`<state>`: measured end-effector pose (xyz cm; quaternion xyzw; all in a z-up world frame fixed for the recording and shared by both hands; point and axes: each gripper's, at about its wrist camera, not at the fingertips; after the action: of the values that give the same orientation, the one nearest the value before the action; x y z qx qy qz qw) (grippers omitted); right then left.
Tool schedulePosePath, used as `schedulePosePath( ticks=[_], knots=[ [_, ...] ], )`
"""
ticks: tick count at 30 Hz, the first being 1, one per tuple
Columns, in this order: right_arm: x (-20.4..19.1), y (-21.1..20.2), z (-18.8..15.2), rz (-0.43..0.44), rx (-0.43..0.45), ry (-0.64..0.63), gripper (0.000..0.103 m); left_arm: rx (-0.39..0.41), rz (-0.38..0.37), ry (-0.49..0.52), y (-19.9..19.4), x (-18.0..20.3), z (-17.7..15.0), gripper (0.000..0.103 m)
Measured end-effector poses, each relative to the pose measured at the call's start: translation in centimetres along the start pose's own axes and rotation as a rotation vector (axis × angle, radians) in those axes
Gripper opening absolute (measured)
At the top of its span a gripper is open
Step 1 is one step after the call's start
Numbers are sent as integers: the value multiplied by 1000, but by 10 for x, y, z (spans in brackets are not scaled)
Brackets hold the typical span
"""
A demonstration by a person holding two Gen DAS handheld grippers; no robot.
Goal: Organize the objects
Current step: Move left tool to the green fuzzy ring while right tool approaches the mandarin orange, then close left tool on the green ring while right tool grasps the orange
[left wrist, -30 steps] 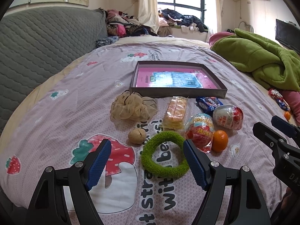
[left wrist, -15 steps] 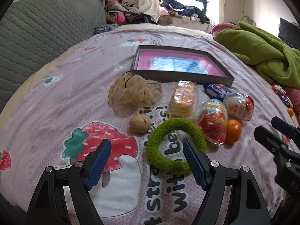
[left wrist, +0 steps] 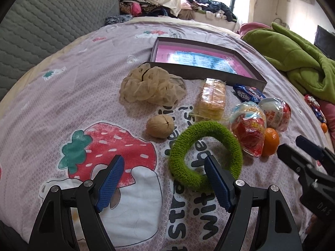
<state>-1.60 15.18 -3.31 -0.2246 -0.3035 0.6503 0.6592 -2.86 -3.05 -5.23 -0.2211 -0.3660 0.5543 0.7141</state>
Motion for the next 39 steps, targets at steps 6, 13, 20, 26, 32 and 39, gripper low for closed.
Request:
schedulePosePath(
  ticks=[6,13,20,26,32,39],
  knots=[
    [-10,12,-1,6,-18,-23,70,-10,0,-14,5,-3,0,80],
    [-9,19,1,7,-32,0,70,-34,-42,-51,9,-8,0,79],
    [-10,24,0,11,-47,1,62,-29,-97,-71,10,-9,0,55],
    [-12,28,-1,27,-52,-2,50,-37,-132,-66,12,-5,0,44],
    [-13,26,-1,42,-40,2,41,-45,-163,-59,13,-2,1,35],
    [-13,24,-1,54,-37,2,36,-35,-212,-58,10,-2,2,13]
  ],
)
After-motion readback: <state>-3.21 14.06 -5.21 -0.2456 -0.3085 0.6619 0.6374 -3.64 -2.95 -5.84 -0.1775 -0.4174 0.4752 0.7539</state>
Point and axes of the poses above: each gripper's, at about its wrist camera, not at the fingertips, and y roughly the way its jaws point, x to its right, z to its top, and after that the axes turned 15 degrees about -z, right-handed
